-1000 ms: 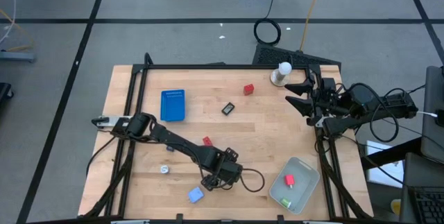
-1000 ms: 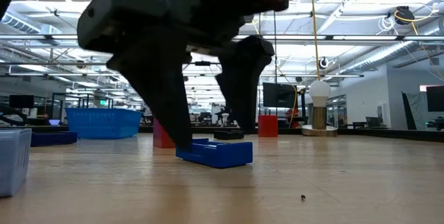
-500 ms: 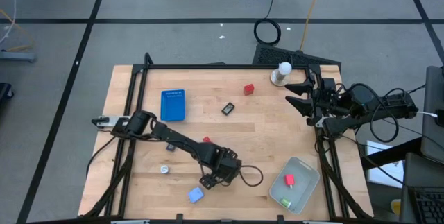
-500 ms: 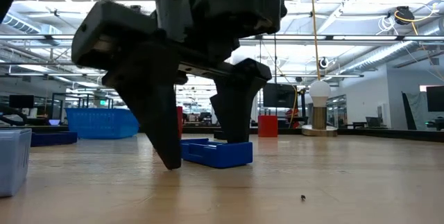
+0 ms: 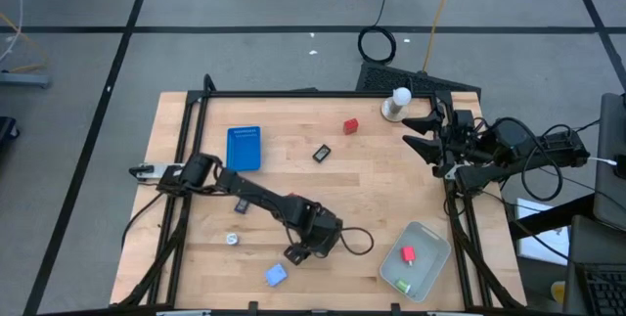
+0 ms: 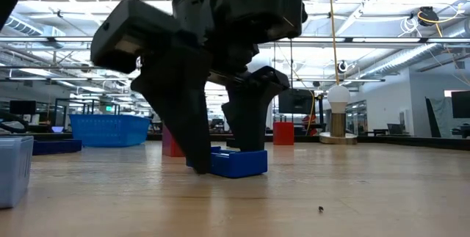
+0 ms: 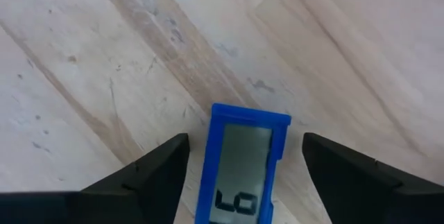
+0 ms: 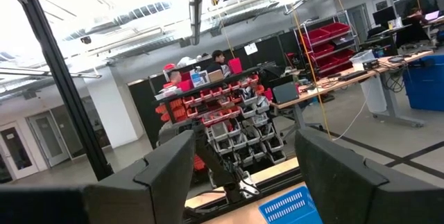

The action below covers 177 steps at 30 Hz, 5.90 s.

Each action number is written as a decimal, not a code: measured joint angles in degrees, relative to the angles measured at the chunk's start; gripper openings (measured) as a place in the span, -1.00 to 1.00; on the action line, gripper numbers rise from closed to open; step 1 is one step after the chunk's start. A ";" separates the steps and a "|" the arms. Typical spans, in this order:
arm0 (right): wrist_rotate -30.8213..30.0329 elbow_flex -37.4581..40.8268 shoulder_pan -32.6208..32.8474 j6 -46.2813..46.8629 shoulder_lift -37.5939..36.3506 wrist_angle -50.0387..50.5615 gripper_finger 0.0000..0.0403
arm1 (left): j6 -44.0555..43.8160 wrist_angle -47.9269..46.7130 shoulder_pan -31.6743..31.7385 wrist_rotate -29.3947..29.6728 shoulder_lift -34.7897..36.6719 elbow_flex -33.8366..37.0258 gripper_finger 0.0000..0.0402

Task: Pick & Place Office items
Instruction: Put the blue digital timer into the blue bin, then put the black digital timer into the blue bin

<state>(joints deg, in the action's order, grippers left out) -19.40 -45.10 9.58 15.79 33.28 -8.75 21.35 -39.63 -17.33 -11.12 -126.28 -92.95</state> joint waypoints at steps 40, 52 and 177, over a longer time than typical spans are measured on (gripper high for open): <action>0.00 0.00 0.00 -1.70 0.00 -3.02 0.20 | 1.82 2.37 -0.54 5.92 -0.11 0.04 -0.19; 0.00 0.00 0.00 -1.69 -0.01 -2.53 0.20 | -3.80 1.53 -0.21 21.19 -0.42 -7.73 -0.19; 2.95 0.00 0.00 3.08 -10.80 8.50 0.20 | -85.89 4.53 39.20 32.95 49.05 52.19 0.70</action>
<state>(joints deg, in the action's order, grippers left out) -16.45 -45.11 9.59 18.87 22.48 -0.26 -64.54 -35.10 21.87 21.83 -77.23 -40.75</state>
